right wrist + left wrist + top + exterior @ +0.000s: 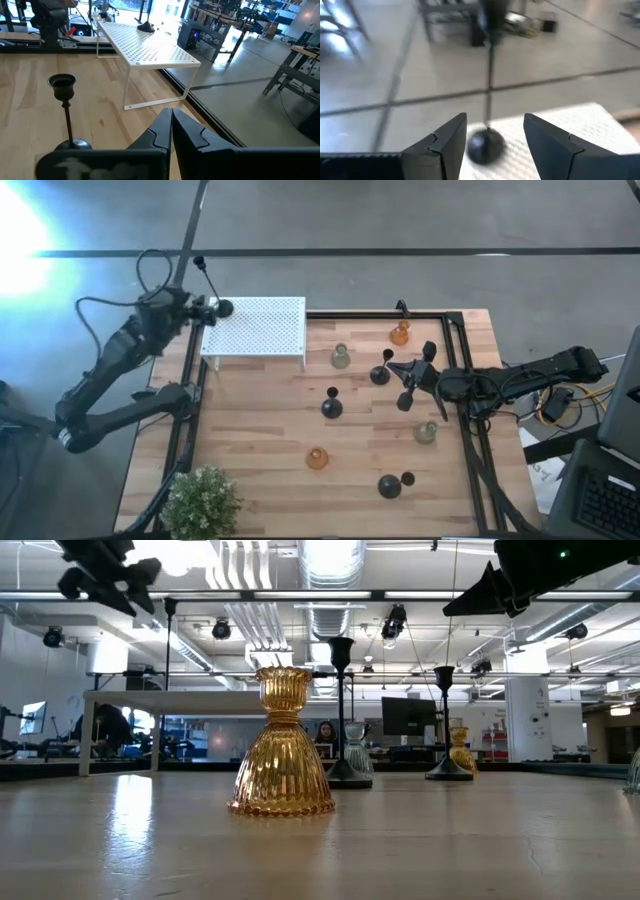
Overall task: Pick & Place candle stick holders
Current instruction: Move the bottom small black candle holder to the middle left of the table
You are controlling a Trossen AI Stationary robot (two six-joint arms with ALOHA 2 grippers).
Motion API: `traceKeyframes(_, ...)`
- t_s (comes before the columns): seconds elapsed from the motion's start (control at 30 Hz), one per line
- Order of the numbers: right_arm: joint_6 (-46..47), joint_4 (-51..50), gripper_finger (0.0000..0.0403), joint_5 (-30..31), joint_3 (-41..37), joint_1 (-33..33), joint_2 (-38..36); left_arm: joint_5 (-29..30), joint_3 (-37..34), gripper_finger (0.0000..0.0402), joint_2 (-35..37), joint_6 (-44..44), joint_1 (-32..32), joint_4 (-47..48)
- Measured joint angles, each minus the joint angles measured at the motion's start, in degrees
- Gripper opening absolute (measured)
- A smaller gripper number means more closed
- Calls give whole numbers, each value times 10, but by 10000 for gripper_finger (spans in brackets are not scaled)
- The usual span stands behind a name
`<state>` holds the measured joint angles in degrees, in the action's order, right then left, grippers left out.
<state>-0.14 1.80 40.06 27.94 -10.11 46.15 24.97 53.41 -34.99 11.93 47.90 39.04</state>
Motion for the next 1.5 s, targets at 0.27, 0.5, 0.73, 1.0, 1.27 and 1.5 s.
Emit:
traceKeyframes(0.27, 16, 1, 8, 0, 0, 0, 0, -433, -35, 202, 66, 2, -2, -20)
traceKeyframes(0.5, 17, 3, 8, 0, 0, 0, 0, -545, -134, 202, 108, 45, -50, -68)
traceKeyframes(0.73, 16, 4, 8, 0, 0, 0, 0, -544, -245, 202, 113, 88, -186, -251)
traceKeyframes(1.0, 15, 6, 8, 0, 0, 0, 0, -381, -283, 202, 41, 17, -434, -440)
traceKeyframes(1.27, 15, 10, 8, 0, 0, 0, 0, -161, -244, 202, -95, -135, -620, -445)
traceKeyframes(1.5, -14, 39, 8, 0, 0, 0, 0, -126, -196, 202, -188, -123, -632, -450)
